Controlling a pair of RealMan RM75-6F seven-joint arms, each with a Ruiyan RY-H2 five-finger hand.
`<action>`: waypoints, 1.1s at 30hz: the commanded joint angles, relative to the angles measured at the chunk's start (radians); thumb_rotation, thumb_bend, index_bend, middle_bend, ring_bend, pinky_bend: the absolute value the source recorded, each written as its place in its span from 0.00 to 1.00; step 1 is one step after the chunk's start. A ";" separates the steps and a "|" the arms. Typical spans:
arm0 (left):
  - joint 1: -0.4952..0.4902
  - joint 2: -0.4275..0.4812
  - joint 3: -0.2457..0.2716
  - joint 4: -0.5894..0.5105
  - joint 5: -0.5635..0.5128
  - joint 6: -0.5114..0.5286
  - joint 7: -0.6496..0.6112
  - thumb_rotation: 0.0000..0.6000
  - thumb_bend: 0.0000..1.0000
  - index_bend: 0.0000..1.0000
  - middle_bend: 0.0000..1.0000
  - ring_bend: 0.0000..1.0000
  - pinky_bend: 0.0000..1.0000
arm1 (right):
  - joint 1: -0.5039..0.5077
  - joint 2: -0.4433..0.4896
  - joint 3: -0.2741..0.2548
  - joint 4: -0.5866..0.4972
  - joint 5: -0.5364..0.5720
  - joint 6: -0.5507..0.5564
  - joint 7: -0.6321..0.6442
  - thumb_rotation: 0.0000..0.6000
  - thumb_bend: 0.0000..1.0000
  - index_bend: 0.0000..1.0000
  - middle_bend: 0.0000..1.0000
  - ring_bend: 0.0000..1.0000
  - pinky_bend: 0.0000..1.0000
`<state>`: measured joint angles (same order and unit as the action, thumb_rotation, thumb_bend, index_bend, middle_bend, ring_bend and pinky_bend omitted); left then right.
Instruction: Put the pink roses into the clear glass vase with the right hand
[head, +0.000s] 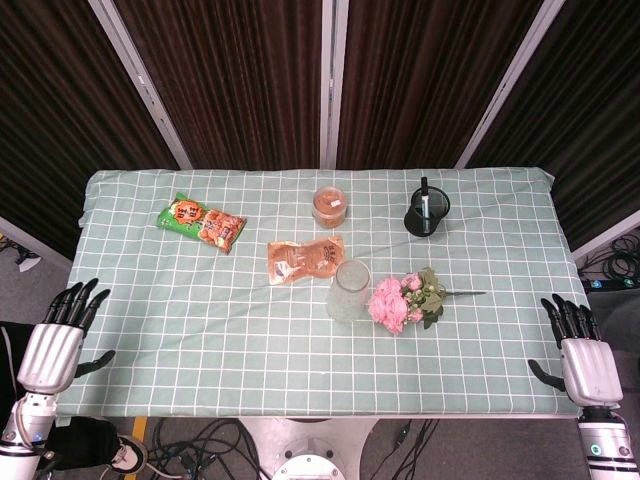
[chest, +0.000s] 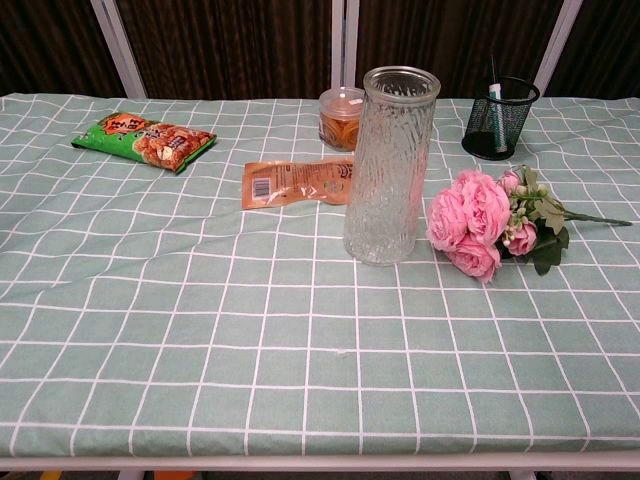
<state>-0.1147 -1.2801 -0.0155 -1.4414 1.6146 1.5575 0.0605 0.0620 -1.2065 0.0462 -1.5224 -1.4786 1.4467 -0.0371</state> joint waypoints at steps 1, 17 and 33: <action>0.001 0.000 -0.001 0.001 0.001 0.003 0.000 1.00 0.00 0.11 0.00 0.00 0.12 | -0.001 0.000 0.000 0.001 0.000 0.000 0.000 1.00 0.11 0.00 0.00 0.00 0.00; -0.003 0.004 -0.005 -0.002 0.002 0.003 0.001 1.00 0.00 0.11 0.00 0.00 0.12 | 0.042 0.009 0.000 -0.024 0.010 -0.075 -0.034 1.00 0.09 0.00 0.00 0.00 0.00; -0.001 -0.015 0.001 0.030 -0.014 -0.014 -0.019 1.00 0.00 0.11 0.00 0.00 0.12 | 0.247 -0.013 0.088 -0.140 0.101 -0.313 -0.195 1.00 0.00 0.00 0.00 0.00 0.00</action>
<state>-0.1158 -1.2950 -0.0146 -1.4122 1.6018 1.5436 0.0423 0.2850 -1.2114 0.1174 -1.6444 -1.4044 1.1693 -0.2155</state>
